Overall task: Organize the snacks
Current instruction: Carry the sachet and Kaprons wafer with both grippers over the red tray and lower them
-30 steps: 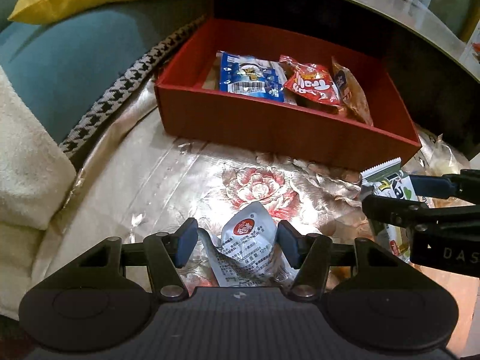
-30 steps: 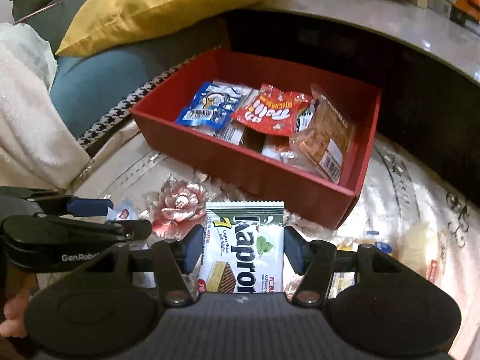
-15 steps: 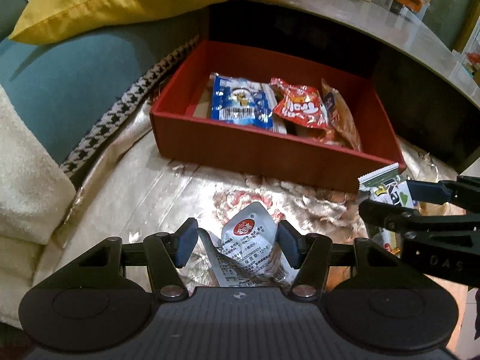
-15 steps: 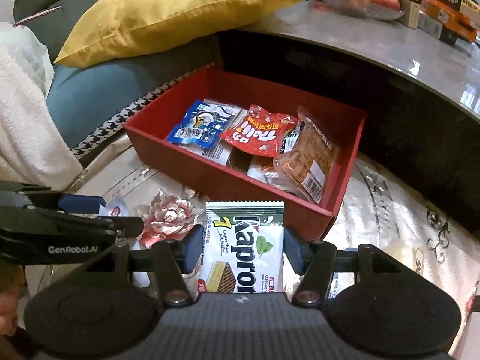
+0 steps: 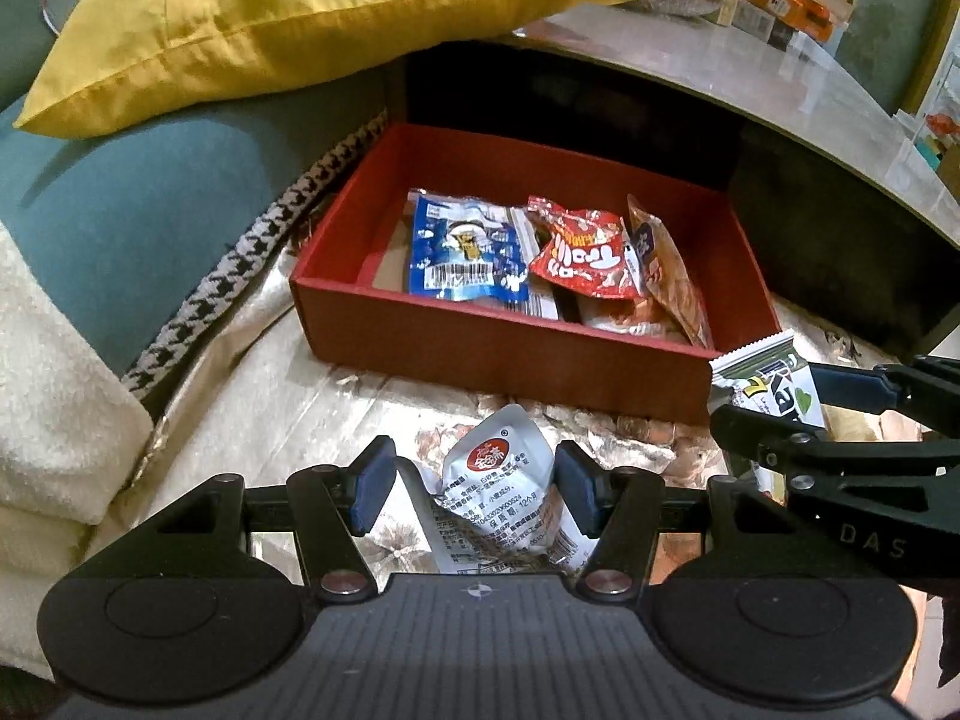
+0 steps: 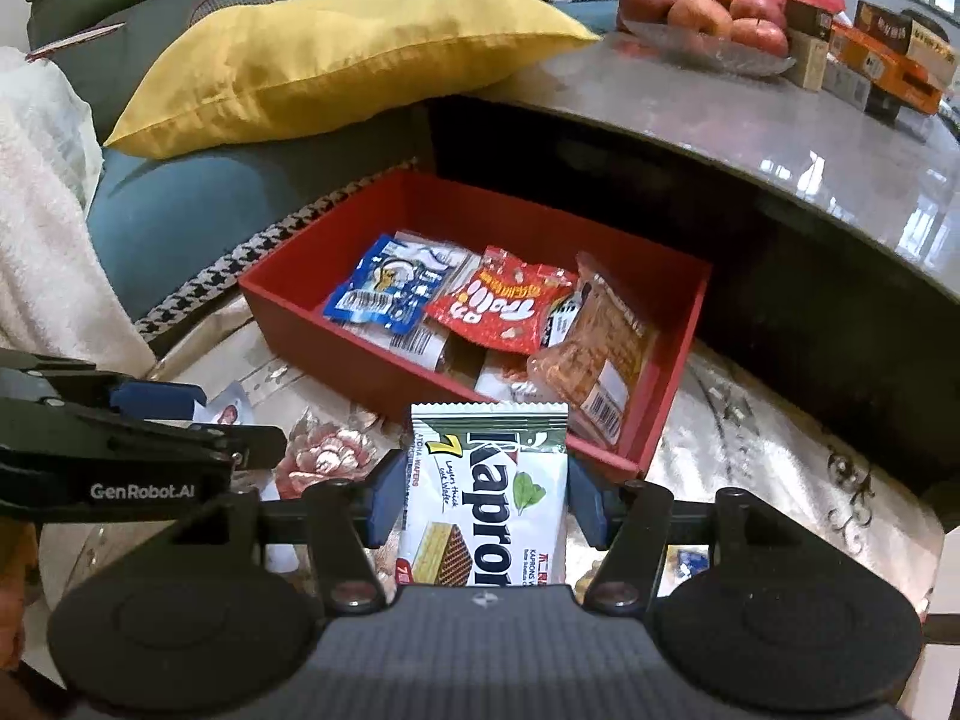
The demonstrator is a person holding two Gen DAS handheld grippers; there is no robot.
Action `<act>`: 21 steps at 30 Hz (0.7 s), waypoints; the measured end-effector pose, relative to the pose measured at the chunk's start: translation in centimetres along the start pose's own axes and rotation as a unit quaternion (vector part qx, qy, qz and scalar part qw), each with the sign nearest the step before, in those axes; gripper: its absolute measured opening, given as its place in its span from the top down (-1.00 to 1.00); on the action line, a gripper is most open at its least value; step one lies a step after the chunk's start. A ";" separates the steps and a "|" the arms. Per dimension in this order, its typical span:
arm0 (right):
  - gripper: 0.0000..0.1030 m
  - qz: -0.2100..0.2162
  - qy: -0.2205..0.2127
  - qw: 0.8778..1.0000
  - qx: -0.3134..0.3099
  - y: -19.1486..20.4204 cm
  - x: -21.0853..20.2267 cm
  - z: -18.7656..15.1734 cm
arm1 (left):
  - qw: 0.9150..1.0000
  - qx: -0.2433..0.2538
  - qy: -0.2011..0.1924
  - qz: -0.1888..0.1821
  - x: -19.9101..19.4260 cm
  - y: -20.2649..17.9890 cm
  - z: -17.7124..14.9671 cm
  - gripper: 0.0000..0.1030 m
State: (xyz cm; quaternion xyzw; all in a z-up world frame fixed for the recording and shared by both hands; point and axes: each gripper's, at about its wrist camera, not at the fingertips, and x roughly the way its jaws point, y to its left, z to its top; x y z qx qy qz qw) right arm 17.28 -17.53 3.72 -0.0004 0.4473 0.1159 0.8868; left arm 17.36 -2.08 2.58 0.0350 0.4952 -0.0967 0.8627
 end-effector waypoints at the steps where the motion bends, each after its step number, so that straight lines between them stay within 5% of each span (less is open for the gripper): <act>1: -0.01 -0.003 -0.003 1.000 -0.002 0.0 -0.1 0.0 | 1.000 0.000 -0.001 0.000 -0.1 0.0 0.1 -0.27; 21: -0.01 -0.025 -0.036 0.999 0.005 -0.7 0.0 2.2 | 0.999 -0.012 -0.035 0.005 0.4 -0.7 4.2 -0.28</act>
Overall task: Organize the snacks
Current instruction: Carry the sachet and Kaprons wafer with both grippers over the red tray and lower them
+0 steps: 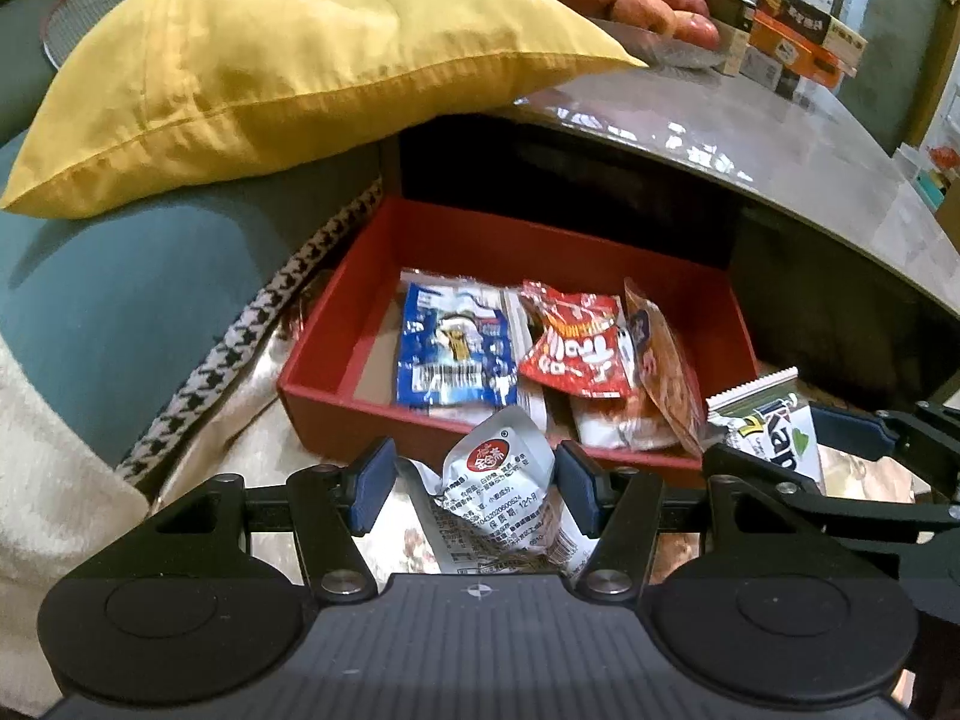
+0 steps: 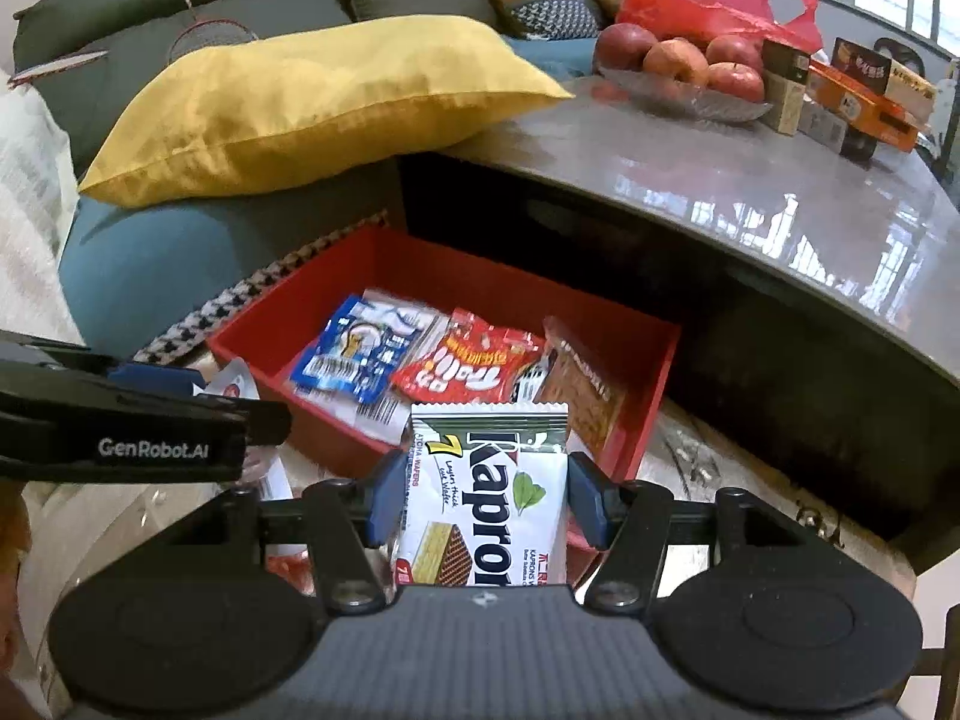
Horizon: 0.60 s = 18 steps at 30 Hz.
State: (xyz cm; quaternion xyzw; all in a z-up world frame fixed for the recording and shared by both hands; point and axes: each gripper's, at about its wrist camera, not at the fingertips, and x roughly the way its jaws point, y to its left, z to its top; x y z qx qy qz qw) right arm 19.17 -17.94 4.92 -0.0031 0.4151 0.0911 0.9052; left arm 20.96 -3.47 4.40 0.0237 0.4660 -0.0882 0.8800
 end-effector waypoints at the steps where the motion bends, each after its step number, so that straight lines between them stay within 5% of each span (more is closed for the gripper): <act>1: -0.01 -0.001 -0.002 1.000 0.001 -0.1 0.1 0.2 | 1.000 -0.002 -0.001 0.001 0.2 0.1 0.2 -0.27; 18: -0.01 -0.024 -0.027 0.999 0.022 -1.3 3.6 3.9 | 0.999 -0.013 -0.019 0.033 4.2 0.2 5.3 -0.28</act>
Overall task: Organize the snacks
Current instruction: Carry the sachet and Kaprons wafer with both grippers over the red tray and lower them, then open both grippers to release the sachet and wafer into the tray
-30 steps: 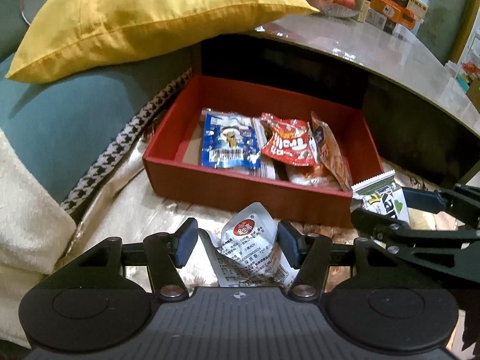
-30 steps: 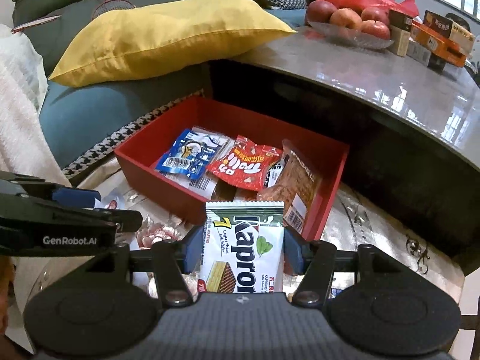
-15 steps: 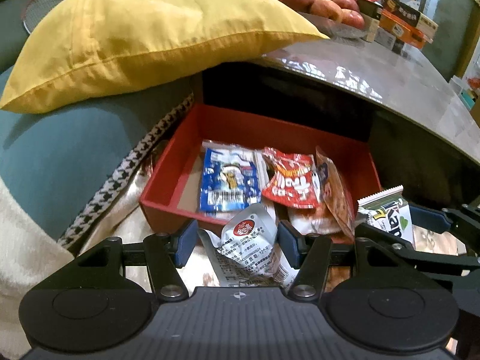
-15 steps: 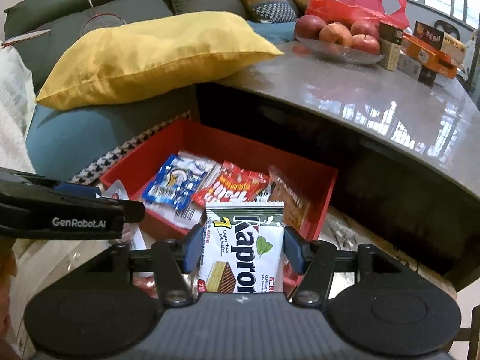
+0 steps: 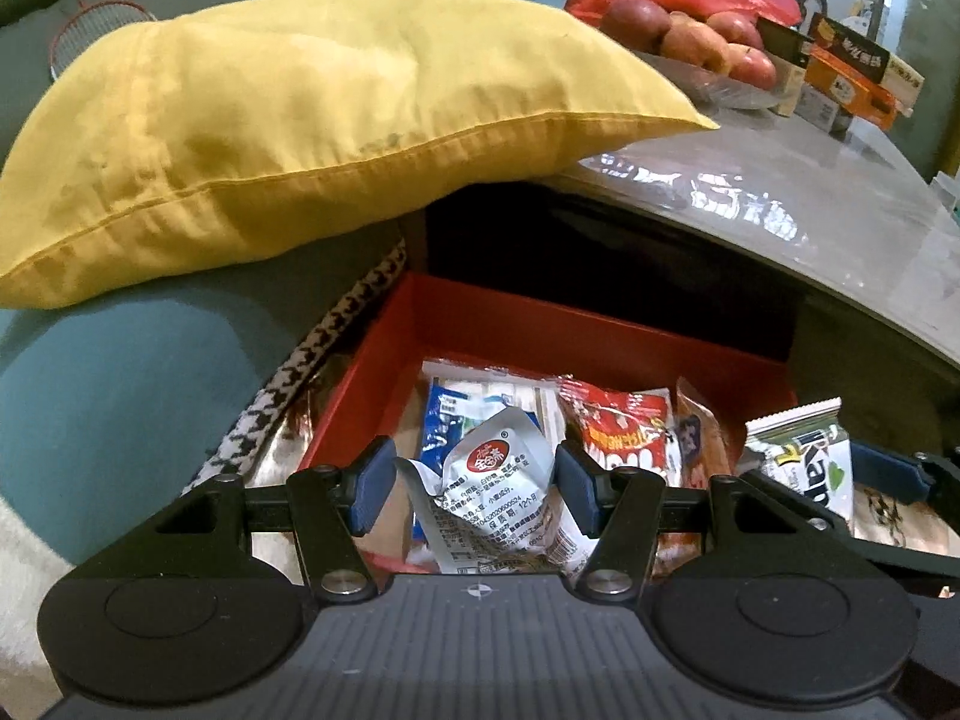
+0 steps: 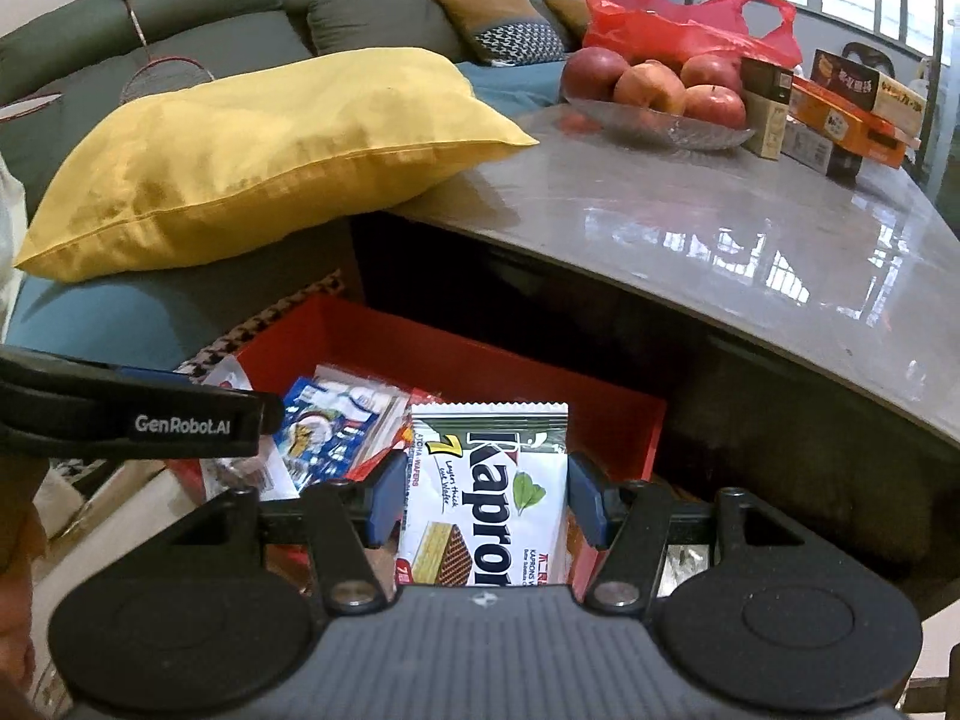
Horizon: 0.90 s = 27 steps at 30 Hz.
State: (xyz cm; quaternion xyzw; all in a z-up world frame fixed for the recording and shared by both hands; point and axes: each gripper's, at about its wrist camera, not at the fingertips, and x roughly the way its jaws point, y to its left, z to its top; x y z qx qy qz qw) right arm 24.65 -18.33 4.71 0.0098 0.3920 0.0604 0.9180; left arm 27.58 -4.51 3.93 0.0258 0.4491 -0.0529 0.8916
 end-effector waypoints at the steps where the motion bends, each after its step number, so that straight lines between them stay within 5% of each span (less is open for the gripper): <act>1: -0.01 -0.001 0.000 1.000 0.000 -0.1 0.3 0.2 | 1.000 -0.001 0.002 0.001 0.4 0.0 0.1 -0.28; 22: -0.01 0.025 0.030 0.999 0.009 -1.1 5.6 1.2 | 1.000 -0.012 0.015 0.023 4.3 -0.6 1.5 -0.31; 27: -0.01 0.034 0.034 0.999 0.017 -1.5 5.8 1.3 | 1.000 -0.015 0.011 0.023 4.5 -0.6 1.7 -0.44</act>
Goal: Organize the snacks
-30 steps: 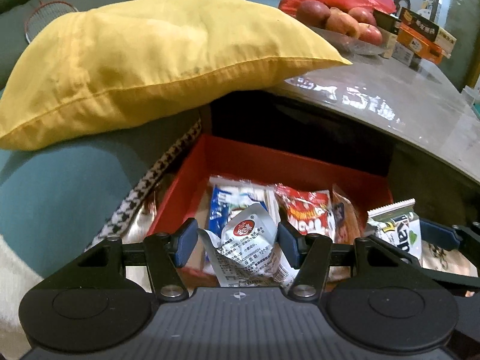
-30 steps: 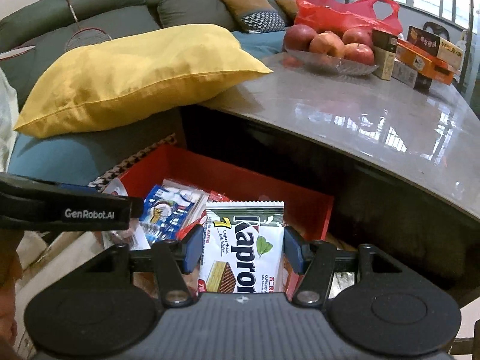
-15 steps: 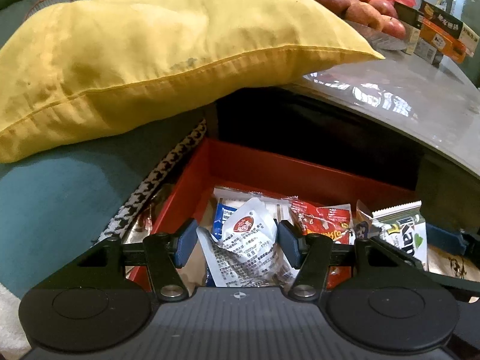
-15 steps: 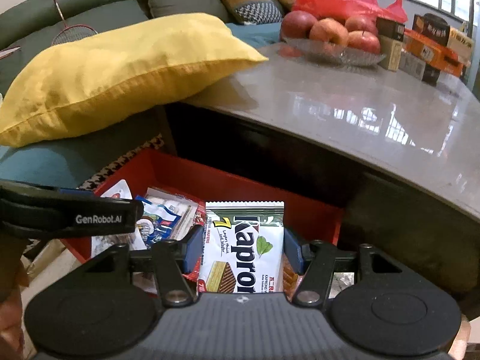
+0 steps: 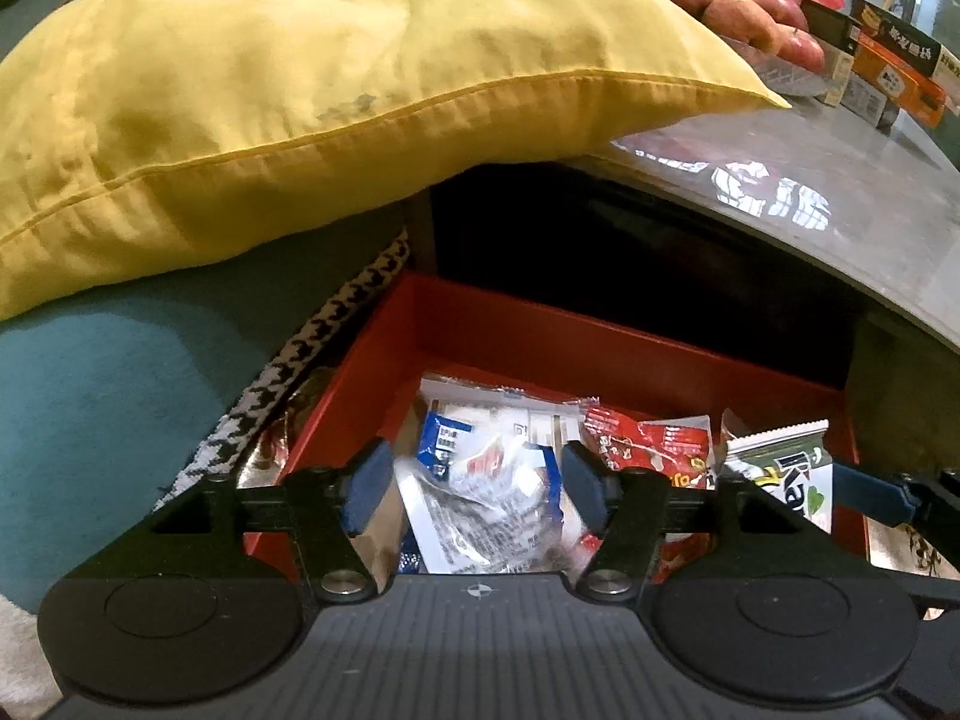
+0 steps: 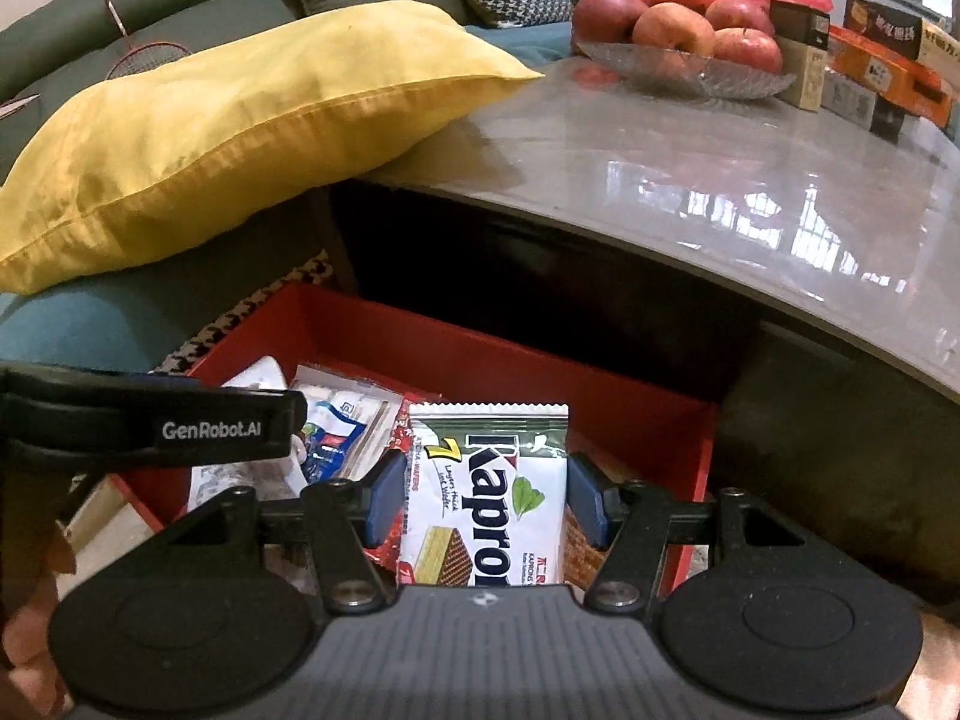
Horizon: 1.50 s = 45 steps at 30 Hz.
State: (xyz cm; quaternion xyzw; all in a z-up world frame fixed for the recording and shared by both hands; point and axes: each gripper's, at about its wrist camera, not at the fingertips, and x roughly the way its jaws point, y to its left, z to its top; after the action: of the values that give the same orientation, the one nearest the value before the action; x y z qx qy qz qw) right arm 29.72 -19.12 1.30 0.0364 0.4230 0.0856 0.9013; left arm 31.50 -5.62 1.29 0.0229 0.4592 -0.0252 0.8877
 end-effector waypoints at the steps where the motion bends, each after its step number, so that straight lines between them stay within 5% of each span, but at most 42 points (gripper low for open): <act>1: -0.01 0.000 -0.001 1.000 0.003 -0.1 0.0 0.0 | 1.000 -0.004 -0.002 0.001 -0.1 0.1 0.1 -0.48; 6: -0.03 -0.001 0.000 1.000 0.002 -0.5 -0.3 0.3 | 1.000 -0.012 -0.011 0.003 -0.5 0.6 0.4 -0.65; 9: -0.29 0.007 -0.004 1.000 -0.001 -0.4 -0.6 0.3 | 1.000 -0.012 -0.012 -0.001 -1.0 0.7 0.4 -0.66; 25: -0.29 -0.027 0.002 1.000 0.011 -3.0 -5.6 -1.2 | 0.998 0.009 0.007 -0.066 -4.2 -0.4 -2.1 -0.69; 37: -0.29 -0.085 0.045 0.994 0.060 -9.0 -9.8 -6.5 | 0.986 0.061 0.062 -0.139 -6.5 -6.5 -8.3 -0.70; 45: -0.31 -0.049 0.074 0.990 0.114 -11.6 -9.7 -8.4 | 0.980 0.098 0.095 -0.142 -5.7 -11.8 -12.4 -0.70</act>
State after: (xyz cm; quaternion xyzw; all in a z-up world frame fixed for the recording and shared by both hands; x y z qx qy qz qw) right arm 18.57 -32.41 1.66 0.1114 0.4967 -0.0047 0.8607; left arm 17.38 -16.46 -1.45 0.0471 0.5353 -0.1936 0.8208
